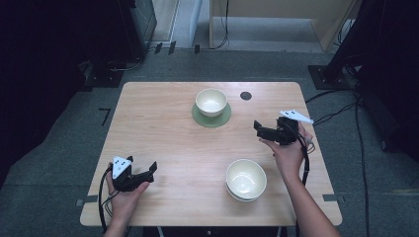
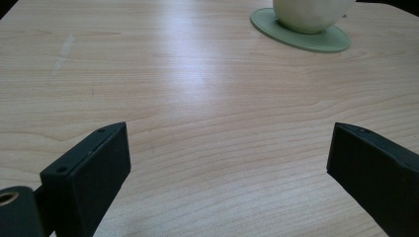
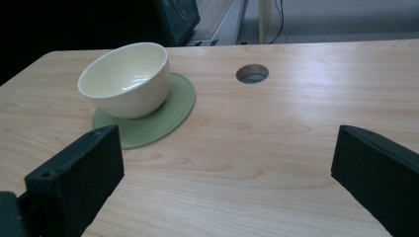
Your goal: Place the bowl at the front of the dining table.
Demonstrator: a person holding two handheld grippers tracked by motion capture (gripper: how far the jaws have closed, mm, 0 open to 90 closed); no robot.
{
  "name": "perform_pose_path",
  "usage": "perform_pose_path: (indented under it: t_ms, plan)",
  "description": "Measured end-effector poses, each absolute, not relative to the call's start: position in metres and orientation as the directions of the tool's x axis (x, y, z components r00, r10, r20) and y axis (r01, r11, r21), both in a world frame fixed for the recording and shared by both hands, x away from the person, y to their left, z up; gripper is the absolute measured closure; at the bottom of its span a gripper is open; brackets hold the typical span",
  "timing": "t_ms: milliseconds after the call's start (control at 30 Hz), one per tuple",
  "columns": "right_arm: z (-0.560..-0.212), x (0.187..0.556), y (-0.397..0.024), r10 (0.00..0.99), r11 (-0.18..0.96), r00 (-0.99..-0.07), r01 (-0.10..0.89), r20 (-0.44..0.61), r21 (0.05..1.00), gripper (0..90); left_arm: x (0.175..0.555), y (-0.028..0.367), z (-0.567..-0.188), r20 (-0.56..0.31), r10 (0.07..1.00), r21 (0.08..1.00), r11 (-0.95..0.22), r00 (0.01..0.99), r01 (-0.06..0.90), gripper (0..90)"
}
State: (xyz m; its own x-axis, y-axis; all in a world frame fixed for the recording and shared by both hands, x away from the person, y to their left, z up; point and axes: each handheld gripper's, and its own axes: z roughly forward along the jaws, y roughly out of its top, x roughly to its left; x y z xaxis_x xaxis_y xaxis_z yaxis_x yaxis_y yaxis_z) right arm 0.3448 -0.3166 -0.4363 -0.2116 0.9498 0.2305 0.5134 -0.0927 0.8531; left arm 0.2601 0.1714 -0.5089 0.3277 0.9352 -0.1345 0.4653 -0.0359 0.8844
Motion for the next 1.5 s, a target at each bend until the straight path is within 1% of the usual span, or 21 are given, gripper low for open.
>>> perform_pose_path:
  t_ms: [467, 733, 933, 1500]
  plan:
    - [-0.452, 0.317, -0.347, 0.956, -0.118, -0.173, 0.512, 0.236, 0.851, 0.2, 0.26, 0.17, -0.509, -0.124, 0.937, 0.884, -0.045, 0.327, 0.465, 3.0]
    - [-0.461, 0.298, -0.366, 0.955, -0.154, -0.145, 0.503, 0.258, 0.85, 0.3, 0.259, 0.169, -0.509, -0.119, 0.938, 0.885, -0.049, 0.326, 0.464, 3.0]
    - [-0.468, 0.281, -0.379, 0.961, -0.15, -0.128, 0.5, 0.244, 0.853, 0.4, 0.259, 0.169, -0.509, -0.117, 0.938, 0.885, -0.05, 0.325, 0.463, 3.0]
    - [-0.49, 0.25, -0.408, 0.969, -0.165, -0.073, 0.516, 0.235, 0.841, 0.6, 0.259, 0.168, -0.509, -0.108, 0.94, 0.884, -0.058, 0.324, 0.464, 3.3]
